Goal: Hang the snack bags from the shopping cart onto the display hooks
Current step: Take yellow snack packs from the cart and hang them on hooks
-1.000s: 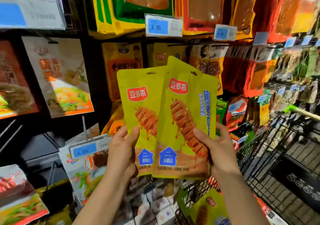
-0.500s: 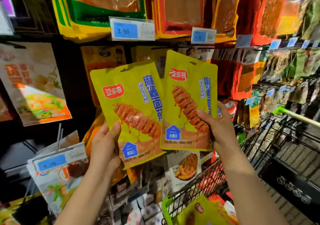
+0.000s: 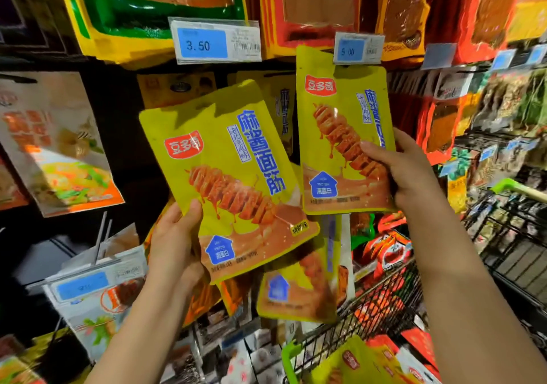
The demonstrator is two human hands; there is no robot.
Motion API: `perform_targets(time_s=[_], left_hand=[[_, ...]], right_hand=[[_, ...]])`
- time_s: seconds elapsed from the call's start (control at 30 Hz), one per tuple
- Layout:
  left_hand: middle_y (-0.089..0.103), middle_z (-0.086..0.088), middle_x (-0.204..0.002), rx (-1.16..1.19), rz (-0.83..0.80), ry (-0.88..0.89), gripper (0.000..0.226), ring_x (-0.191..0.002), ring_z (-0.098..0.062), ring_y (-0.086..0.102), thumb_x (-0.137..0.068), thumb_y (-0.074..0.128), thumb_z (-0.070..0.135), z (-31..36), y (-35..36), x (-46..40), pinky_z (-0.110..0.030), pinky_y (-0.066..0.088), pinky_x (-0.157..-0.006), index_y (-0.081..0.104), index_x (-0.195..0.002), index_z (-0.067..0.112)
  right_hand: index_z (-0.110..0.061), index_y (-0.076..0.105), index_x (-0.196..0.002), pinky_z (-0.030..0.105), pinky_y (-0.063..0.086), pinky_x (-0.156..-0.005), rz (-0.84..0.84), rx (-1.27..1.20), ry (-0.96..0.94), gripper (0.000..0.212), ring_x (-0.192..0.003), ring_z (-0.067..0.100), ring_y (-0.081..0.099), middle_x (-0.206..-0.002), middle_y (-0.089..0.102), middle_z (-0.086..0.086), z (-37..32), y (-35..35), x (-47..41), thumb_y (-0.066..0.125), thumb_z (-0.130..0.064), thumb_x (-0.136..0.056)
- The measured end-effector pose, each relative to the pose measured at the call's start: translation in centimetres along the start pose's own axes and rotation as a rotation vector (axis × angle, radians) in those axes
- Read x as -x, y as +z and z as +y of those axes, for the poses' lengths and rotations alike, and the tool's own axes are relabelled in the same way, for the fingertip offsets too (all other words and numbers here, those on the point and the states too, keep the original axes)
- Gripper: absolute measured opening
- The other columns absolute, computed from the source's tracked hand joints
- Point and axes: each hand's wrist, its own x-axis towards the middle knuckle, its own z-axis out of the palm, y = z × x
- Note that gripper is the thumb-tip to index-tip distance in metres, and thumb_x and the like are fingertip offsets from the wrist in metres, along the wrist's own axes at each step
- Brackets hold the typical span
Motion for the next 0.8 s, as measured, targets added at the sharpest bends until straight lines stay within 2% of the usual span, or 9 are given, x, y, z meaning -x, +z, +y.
perform_targets(time_s=[0.07, 0.13, 0.27, 0.37, 0.47, 0.57, 0.73, 0.8], left_hand=[[0.073, 0.000, -0.077, 0.008, 0.012, -0.007, 0.016, -0.065, -0.017, 0.070, -0.097, 0.049, 0.012, -0.1, 0.1, -0.1, -0.038, 0.059, -0.061, 0.063, -0.092, 0.018], [0.072, 0.000, -0.076, -0.004, 0.020, -0.030, 0.016, -0.063, -0.016, 0.070, -0.097, 0.049, 0.012, -0.5, 0.0, 0.0, -0.037, 0.059, -0.059, 0.063, -0.093, 0.017], [0.073, 0.001, -0.077, 0.000, 0.042, -0.105, 0.016, -0.067, -0.018, 0.069, -0.097, 0.049, 0.011, -1.9, -0.9, 0.2, -0.041, 0.058, -0.065, 0.063, -0.094, 0.019], [0.074, 0.003, -0.074, 0.005, 0.039, -0.116, 0.016, -0.063, -0.014, 0.070, -0.097, 0.049, 0.009, -2.2, -1.0, 0.4, -0.032, 0.058, -0.051, 0.062, -0.099, 0.017], [0.074, 0.001, -0.075, 0.012, 0.014, -0.109, 0.016, -0.063, -0.015, 0.071, -0.097, 0.049, 0.008, -1.8, -0.7, 0.7, -0.029, 0.055, -0.048, 0.062, -0.104, 0.014], [0.074, 0.004, -0.073, -0.012, 0.009, -0.090, 0.018, -0.060, -0.011, 0.070, -0.098, 0.047, 0.006, -1.7, -0.5, 1.0, -0.024, 0.053, -0.045, 0.062, -0.102, 0.015], [0.075, 0.002, -0.078, -0.024, -0.004, -0.088, 0.018, -0.065, -0.015, 0.072, -0.097, 0.049, 0.007, -1.6, -0.7, 1.2, -0.030, 0.056, -0.049, 0.063, -0.105, 0.014], [0.075, 0.000, -0.077, -0.026, 0.005, -0.097, 0.017, -0.063, -0.015, 0.071, -0.096, 0.050, 0.007, -1.6, -0.7, 1.2, -0.029, 0.056, -0.048, 0.063, -0.104, 0.012]], right_hand=[[-0.016, 0.064, -0.119, 0.024, 0.054, -0.057, -0.029, 0.000, 0.003, 0.043, -0.070, 0.013, 0.071, -0.094, 0.073, 0.003, 0.0, 0.0, 0.0, 0.074, -0.009, -0.078], [-0.019, 0.066, -0.115, 0.026, 0.055, -0.058, -0.022, 0.005, 0.009, 0.040, -0.073, 0.015, 0.072, -0.093, 0.074, 0.003, 0.0, 0.1, -0.1, 0.075, -0.010, -0.077], [-0.019, 0.068, -0.114, 0.026, 0.055, -0.058, -0.028, 0.042, -0.006, 0.040, -0.071, 0.014, 0.072, -0.091, 0.074, 0.002, -0.5, 0.5, -1.1, 0.076, -0.008, -0.076], [-0.020, 0.066, -0.116, 0.028, 0.057, -0.057, -0.024, 0.080, 0.007, 0.045, -0.070, 0.014, 0.071, -0.089, 0.074, 0.000, -0.3, 0.9, -2.3, 0.077, -0.008, -0.074], [-0.024, 0.066, -0.117, 0.032, 0.057, -0.070, -0.043, 0.121, -0.001, 0.050, -0.083, 0.017, 0.072, -0.099, 0.074, 0.001, 1.1, 1.2, -3.2, 0.080, -0.010, -0.072], [-0.026, 0.061, -0.119, 0.028, 0.055, -0.072, -0.034, 0.178, -0.041, 0.052, -0.084, 0.009, 0.070, -0.102, 0.072, -0.004, 2.2, 1.5, -4.4, 0.080, -0.010, -0.073], [-0.022, 0.047, -0.135, 0.025, 0.052, -0.082, -0.004, 0.274, -0.111, 0.075, -0.103, 0.012, 0.063, -0.116, 0.065, -0.005, 4.0, 2.6, -6.5, 0.084, -0.017, -0.070], [-0.023, 0.043, -0.137, 0.034, 0.051, -0.092, -0.030, 0.286, -0.083, 0.079, -0.109, 0.016, 0.061, -0.121, 0.063, -0.003, 4.9, 3.5, -7.6, 0.085, -0.023, -0.069]])
